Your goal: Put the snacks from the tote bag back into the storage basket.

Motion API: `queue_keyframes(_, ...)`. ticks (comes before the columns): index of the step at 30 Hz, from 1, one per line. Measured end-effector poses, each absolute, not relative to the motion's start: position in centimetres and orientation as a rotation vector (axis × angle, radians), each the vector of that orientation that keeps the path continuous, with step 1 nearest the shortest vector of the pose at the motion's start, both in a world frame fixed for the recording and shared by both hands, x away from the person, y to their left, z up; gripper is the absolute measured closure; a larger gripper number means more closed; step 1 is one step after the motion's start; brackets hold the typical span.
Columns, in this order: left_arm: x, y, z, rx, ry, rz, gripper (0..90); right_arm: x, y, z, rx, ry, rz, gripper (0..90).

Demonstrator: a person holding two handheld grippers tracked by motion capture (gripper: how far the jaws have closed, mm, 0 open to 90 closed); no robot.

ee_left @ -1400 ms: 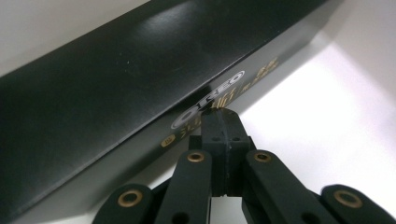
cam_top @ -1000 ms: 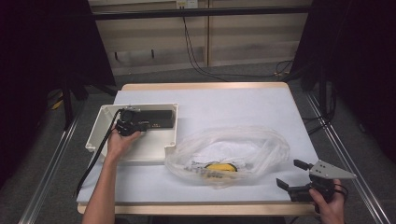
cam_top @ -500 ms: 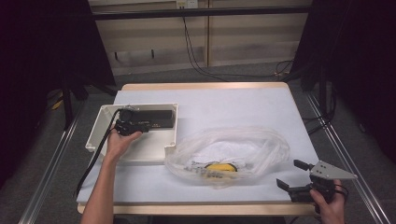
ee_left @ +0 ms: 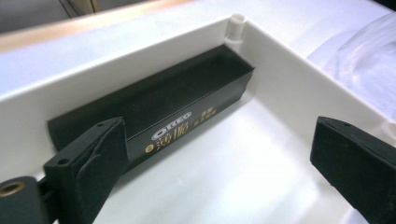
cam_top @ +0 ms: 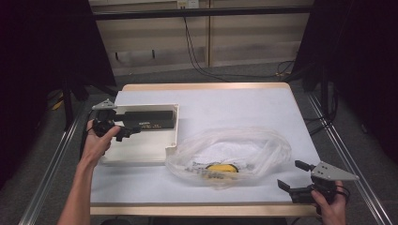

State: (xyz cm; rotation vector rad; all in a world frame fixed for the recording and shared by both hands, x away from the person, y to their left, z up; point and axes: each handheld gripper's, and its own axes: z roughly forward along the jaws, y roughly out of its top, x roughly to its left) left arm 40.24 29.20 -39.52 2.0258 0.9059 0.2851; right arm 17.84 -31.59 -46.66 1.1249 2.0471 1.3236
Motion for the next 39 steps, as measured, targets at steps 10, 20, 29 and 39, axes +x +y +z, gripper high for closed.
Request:
queue_keyframes(10,38.3,33.9,-37.8,1.98,0.858,0.368,4.1,17.9,-31.6,-46.7,1.138,2.037,1.317,2.5)
queue_keyframes(20,35.8,35.2,-38.2,1.856,0.911,0.533,3.7,17.8,-31.7,-46.7,1.133,2.026,1.321,2.2)
queue_keyframes(29,32.8,33.1,-39.3,1.822,1.01,0.599,5.1,17.7,-32.0,-46.4,1.131,1.998,1.33,1.7)
queue_keyframes(39,29.1,30.9,-40.4,1.83,0.996,0.63,3.7,18.0,-32.3,-46.5,1.137,1.991,1.334,1.4)
